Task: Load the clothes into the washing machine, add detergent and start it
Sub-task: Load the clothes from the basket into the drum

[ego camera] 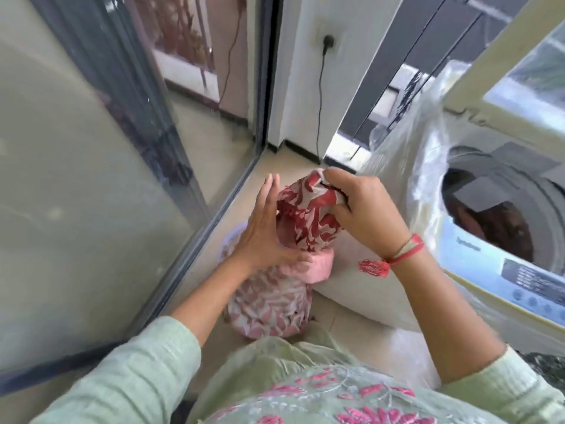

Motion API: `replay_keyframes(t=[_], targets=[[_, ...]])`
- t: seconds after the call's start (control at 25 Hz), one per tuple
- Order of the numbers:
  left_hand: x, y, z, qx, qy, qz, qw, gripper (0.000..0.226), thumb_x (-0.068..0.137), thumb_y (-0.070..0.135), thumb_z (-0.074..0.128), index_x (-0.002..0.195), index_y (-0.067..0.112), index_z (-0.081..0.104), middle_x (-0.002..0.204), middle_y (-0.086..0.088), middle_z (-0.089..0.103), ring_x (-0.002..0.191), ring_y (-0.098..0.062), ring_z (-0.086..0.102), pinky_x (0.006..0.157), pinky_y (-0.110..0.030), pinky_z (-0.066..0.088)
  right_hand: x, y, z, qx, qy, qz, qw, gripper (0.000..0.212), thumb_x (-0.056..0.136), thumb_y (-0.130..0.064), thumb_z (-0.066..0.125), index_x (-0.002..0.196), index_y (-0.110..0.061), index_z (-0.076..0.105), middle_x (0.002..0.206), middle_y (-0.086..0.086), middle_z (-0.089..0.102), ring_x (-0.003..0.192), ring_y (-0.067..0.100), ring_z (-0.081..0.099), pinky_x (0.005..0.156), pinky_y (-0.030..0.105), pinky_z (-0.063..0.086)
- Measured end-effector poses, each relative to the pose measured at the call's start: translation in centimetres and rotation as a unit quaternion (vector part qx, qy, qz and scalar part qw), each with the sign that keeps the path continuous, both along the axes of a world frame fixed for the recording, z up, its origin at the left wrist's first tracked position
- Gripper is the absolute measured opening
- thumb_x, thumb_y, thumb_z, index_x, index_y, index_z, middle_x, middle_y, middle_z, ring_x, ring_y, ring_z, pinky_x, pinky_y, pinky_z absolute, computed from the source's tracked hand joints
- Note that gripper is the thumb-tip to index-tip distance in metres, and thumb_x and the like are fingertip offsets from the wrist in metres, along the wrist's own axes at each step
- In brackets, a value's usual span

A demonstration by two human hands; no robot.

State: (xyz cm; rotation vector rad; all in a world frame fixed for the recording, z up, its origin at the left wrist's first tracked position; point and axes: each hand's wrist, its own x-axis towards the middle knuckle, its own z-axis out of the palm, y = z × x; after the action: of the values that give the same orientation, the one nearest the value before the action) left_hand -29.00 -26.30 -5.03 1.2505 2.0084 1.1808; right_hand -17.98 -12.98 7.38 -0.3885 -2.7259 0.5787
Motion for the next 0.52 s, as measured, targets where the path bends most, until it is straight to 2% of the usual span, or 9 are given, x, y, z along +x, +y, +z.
replay_keyframes(t=[0.08, 0.12, 0.16, 0.2, 0.24, 0.32, 0.4, 0.48, 0.52], targets=[[-0.8, 2.0, 3.7, 0.063, -0.01, -0.016, 0.998, 0.118, 0.05, 0.066, 0.074, 0.145, 0.037, 0.009, 0.151, 0.007, 0.024, 0.14, -0.005, 0.022, 0.112, -0.037, 0.027, 0.3, 0.5, 4.9, 0.069, 0.018, 0.036, 0.997, 0.011, 0.075, -0.003, 0.051, 0.079, -0.013, 0.052, 0.054, 0.005, 0.054, 0.048, 0.026, 0.053, 0.049, 0.036, 0.051], [-1.3, 3.0, 5.5, 0.079, -0.023, -0.02, 0.996, 0.094, 0.056, 0.064, 0.073, 0.136, 0.031, 0.035, 0.131, 0.008, 0.052, 0.119, -0.001, 0.048, 0.101, -0.037, 0.043, 0.4, 0.7, 7.2, 0.096, 0.044, 0.035, 0.994, 0.009, 0.073, -0.003, 0.051, 0.074, -0.012, 0.052, 0.051, 0.004, 0.049, 0.045, 0.026, 0.047, 0.05, 0.032, 0.049], [-1.7, 3.8, 7.2, 0.093, -0.011, -0.018, 0.995, 0.069, 0.063, 0.064, 0.069, 0.117, 0.023, 0.056, 0.103, 0.007, 0.065, 0.092, 0.003, 0.059, 0.083, -0.035, 0.052, 0.6, 1.2, 9.3, 0.114, 0.081, 0.021, 0.99, 0.009, 0.072, -0.005, 0.051, 0.068, -0.012, 0.048, 0.048, 0.001, 0.041, 0.045, 0.024, 0.039, 0.051, 0.028, 0.044], [-2.2, 4.5, 8.6, 0.108, 0.017, -0.004, 0.994, 0.058, 0.068, 0.061, 0.065, 0.1, 0.013, 0.064, 0.083, 0.003, 0.068, 0.073, 0.001, 0.058, 0.069, -0.034, 0.054, 0.8, 1.8, 11.0, 0.117, 0.118, -0.004, 0.986, 0.014, 0.073, -0.009, 0.049, 0.064, -0.014, 0.041, 0.047, -0.002, 0.032, 0.047, 0.023, 0.031, 0.051, 0.027, 0.037], [-2.9, 5.0, 9.8, 0.128, 0.053, 0.003, 0.99, 0.054, 0.073, 0.058, 0.062, 0.092, 0.008, 0.066, 0.076, -0.002, 0.067, 0.067, -0.002, 0.056, 0.063, -0.033, 0.052, 1.1, 2.6, 12.2, 0.113, 0.143, -0.036, 0.983, 0.018, 0.074, -0.016, 0.048, 0.062, -0.017, 0.035, 0.048, -0.003, 0.027, 0.051, 0.024, 0.028, 0.052, 0.028, 0.034], [-4.7, 5.0, 11.5, 0.167, 0.114, 0.029, 0.979, 0.037, 0.082, 0.043, 0.063, 0.09, 0.007, 0.064, 0.075, -0.003, 0.065, 0.068, -0.005, 0.055, 0.061, -0.029, 0.046, 2.2, 4.3, 13.1, 0.092, 0.111, -0.095, 0.985, 0.029, 0.073, -0.034, 0.052, 0.059, -0.018, 0.033, 0.049, -0.004, 0.034, 0.051, 0.029, 0.034, 0.05, 0.03, 0.037], [-6.7, 4.4, 12.4, 0.172, 0.183, 0.094, 0.963, 0.018, 0.084, 0.024, 0.065, 0.083, 0.008, 0.058, 0.068, -0.003, 0.058, 0.065, -0.014, 0.055, 0.058, -0.032, 0.039, 3.2, 5.7, 11.8, 0.08, -0.046, -0.141, 0.986, 0.036, 0.071, -0.049, 0.067, 0.06, -0.023, 0.044, 0.055, -0.006, 0.048, 0.052, 0.02, 0.047, 0.049, 0.028, 0.041], [-8.1, 3.8, 13.3, 0.148, 0.248, 0.144, 0.946, 0.012, 0.083, 0.011, 0.062, 0.076, 0.006, 0.055, 0.061, -0.004, 0.053, 0.06, -0.023, 0.055, 0.053, -0.035, 0.035, 4.1, 6.8, 8.8, 0.086, -0.214, -0.171, 0.958, 0.028, 0.072, -0.044, 0.074, 0.067, -0.025, 0.055, 0.065, -0.004, 0.056, 0.061, 0.018, 0.054, 0.053, 0.027, 0.042], [-8.6, 3.6, 13.9, 0.136, 0.282, 0.147, 0.938, 0.011, 0.083, 0.008, 0.058, 0.074, 0.006, 0.054, 0.059, -0.004, 0.051, 0.058, -0.026, 0.054, 0.051, -0.034, 0.034, 4.2, 7.5, 7.3, 0.09, -0.229, -0.189, 0.951, 0.024, 0.076, -0.038, 0.073, 0.067, -0.023, 0.057, 0.069, -0.002, 0.056, 0.065, 0.021, 0.055, 0.057, 0.027, 0.042]])
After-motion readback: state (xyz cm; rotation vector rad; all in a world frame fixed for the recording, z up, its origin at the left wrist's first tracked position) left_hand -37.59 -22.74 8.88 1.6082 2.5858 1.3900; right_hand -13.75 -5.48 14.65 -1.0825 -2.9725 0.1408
